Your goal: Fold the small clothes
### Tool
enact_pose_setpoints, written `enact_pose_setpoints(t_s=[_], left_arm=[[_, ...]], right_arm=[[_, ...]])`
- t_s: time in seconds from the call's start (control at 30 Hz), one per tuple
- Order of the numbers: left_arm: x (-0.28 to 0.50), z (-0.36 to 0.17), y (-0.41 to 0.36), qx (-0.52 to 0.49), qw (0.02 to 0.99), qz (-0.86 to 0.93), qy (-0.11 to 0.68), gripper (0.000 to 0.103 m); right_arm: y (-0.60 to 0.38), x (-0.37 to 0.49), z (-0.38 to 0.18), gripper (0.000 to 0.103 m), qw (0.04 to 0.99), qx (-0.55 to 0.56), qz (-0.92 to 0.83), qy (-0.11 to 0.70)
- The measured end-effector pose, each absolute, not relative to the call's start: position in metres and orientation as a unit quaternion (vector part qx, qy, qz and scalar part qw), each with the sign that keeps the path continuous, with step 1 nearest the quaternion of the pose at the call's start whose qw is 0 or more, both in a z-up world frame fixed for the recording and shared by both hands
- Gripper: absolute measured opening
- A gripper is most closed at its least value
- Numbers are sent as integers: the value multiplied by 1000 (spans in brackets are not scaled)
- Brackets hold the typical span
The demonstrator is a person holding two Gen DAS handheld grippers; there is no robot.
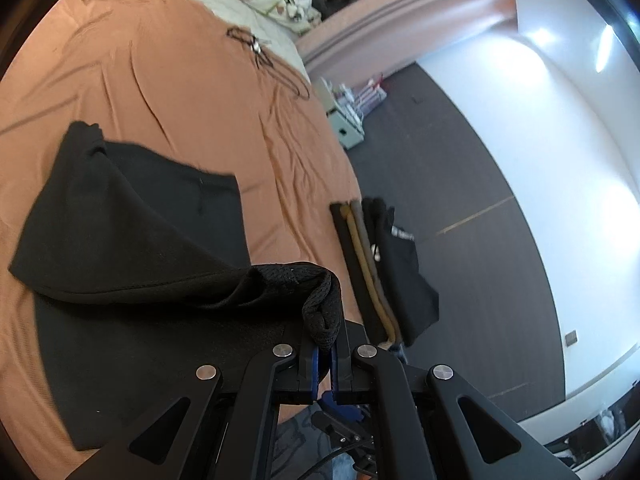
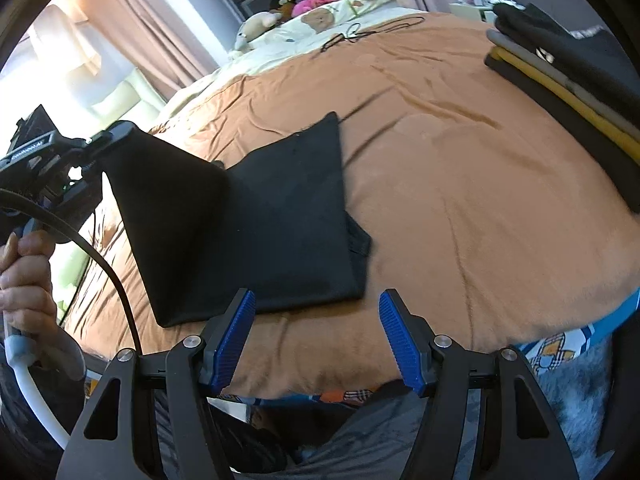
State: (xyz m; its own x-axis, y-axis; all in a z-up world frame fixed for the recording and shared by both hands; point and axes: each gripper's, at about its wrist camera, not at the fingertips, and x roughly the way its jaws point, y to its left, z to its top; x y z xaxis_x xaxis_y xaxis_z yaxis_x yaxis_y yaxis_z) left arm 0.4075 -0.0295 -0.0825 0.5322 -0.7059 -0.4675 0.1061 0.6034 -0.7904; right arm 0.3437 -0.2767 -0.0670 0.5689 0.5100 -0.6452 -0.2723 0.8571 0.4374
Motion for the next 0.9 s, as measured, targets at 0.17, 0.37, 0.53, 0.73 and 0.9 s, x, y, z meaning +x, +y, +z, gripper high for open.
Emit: enact_pose_setpoints(t_s=[0.17,0.37,0.53,0.73,0.9], left_arm=[[412,-104,-57,-358,779,-264,441,3],[412,-125,-79,-355,764,-271,466,3],[415,-143,-97,-345,747,-262,504,11],[408,-157,-76,-358,749,-230,509,69],[398,-166,-40,-376,751,-202,503,70]], right_arm=[[-286,341,-72,63,869,160,224,411],[-295,343,-80,63,864,168,226,418],[-296,344,-84,63,858,182,238,418],[-287,346,-86,63,854,173,248,423],[-274,355,-86,63,853,161,253,427]])
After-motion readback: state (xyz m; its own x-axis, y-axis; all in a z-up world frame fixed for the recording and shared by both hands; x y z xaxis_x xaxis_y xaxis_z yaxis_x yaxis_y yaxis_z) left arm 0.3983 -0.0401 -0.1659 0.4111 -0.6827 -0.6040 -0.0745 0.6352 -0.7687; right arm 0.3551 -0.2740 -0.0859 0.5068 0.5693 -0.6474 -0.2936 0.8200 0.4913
